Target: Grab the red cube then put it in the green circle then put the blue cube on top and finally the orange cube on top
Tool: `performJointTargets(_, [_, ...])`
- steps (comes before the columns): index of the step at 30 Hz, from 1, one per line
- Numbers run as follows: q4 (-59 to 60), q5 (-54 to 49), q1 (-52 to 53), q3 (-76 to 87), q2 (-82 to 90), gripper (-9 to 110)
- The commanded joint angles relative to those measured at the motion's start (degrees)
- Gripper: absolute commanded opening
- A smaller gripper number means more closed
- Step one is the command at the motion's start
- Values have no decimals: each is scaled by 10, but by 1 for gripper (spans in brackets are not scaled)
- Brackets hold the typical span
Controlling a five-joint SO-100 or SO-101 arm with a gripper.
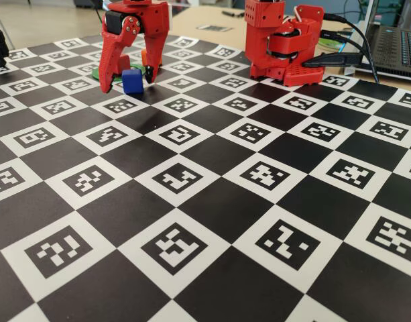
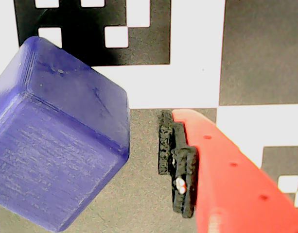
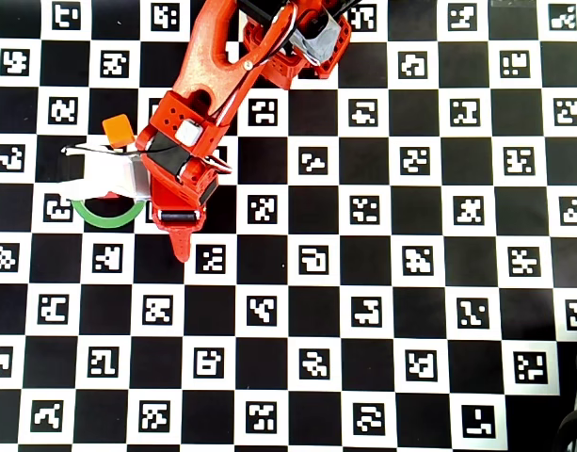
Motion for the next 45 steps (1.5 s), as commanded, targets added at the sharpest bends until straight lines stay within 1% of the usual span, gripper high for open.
performJointTargets(1, [-7,28,2,-16,15,45])
performJointTargets(9, [-8,115,-4,-21,14,45])
performJointTargets(17, [-9,177,-8,-21,15,45])
performJointTargets(28, [-11,299,-21,-28,12,45])
performJointTargets(39, [-14,349,-17,-30,11,44])
performJointTargets(45, [-14,348,-17,-30,11,35])
